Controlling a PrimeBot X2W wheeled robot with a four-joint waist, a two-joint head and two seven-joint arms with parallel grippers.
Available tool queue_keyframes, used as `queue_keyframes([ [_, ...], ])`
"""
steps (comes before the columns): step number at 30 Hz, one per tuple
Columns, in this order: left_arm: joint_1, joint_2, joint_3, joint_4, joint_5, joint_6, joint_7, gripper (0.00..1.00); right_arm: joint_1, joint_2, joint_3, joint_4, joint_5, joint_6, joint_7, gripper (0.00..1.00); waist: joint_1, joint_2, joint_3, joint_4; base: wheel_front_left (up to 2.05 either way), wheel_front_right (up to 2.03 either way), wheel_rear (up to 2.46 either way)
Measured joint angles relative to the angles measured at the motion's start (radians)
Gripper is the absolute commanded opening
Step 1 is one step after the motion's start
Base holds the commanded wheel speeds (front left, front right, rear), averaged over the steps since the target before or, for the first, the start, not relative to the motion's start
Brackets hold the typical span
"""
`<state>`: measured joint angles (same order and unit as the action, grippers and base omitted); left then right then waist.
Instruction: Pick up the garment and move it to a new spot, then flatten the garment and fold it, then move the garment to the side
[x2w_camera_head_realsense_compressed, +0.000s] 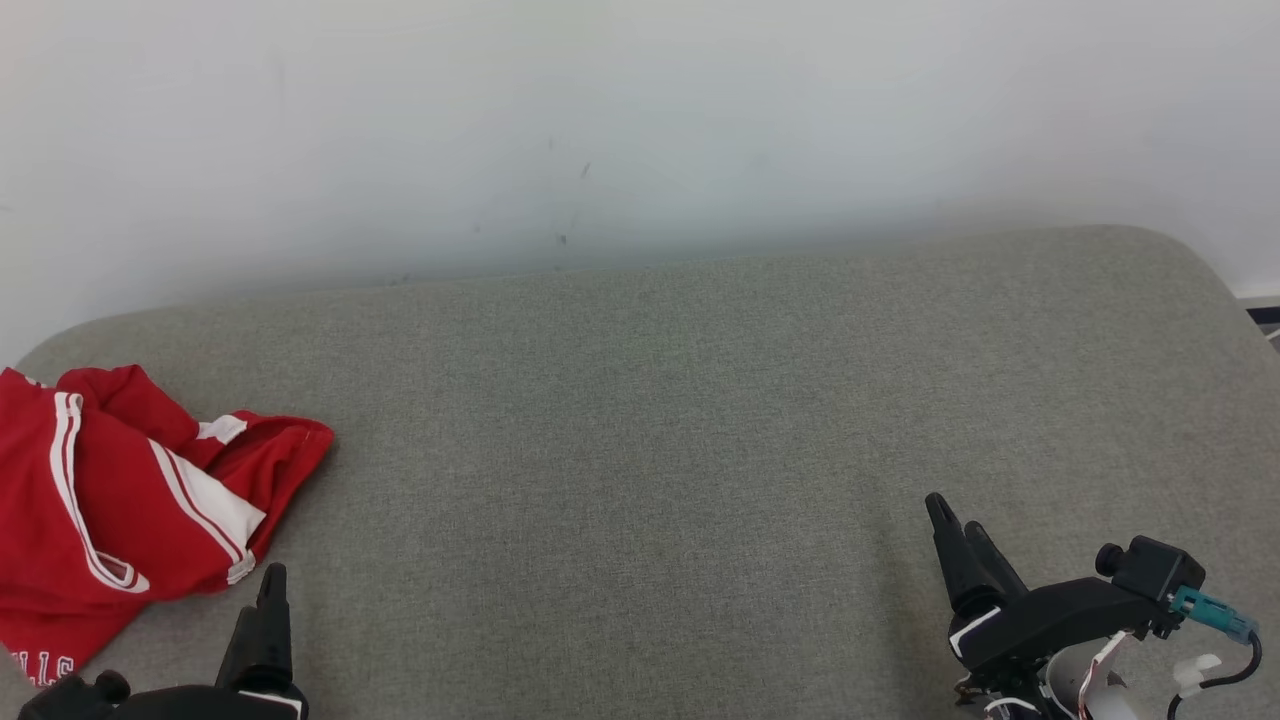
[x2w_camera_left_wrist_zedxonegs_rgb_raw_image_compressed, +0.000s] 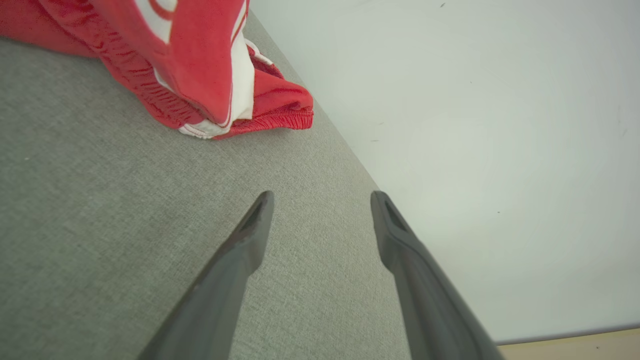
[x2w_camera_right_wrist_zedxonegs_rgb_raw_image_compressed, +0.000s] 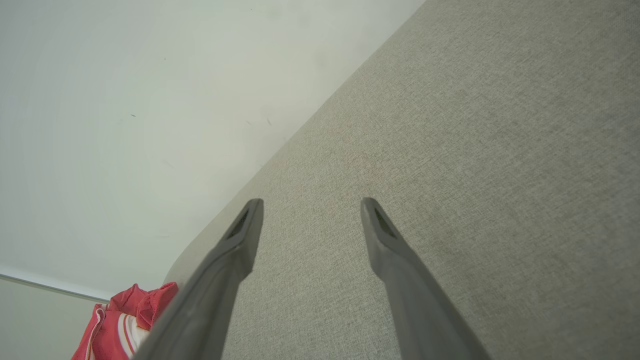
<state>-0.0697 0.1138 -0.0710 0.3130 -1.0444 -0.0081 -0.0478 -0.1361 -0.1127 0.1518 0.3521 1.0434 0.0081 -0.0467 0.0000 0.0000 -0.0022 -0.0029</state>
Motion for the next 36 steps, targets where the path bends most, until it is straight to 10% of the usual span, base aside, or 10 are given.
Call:
queue_keyframes([
  [36, 0.002, 0.021, -0.013, -0.003, 0.548, 0.088, -0.130, 1.00, -0.063, -0.049, 0.128, 0.057, -0.475, -0.089, -0.134, 1.00, 0.0000, 0.0000, -0.006, 0.001, 0.00, 0.00, 0.00],
])
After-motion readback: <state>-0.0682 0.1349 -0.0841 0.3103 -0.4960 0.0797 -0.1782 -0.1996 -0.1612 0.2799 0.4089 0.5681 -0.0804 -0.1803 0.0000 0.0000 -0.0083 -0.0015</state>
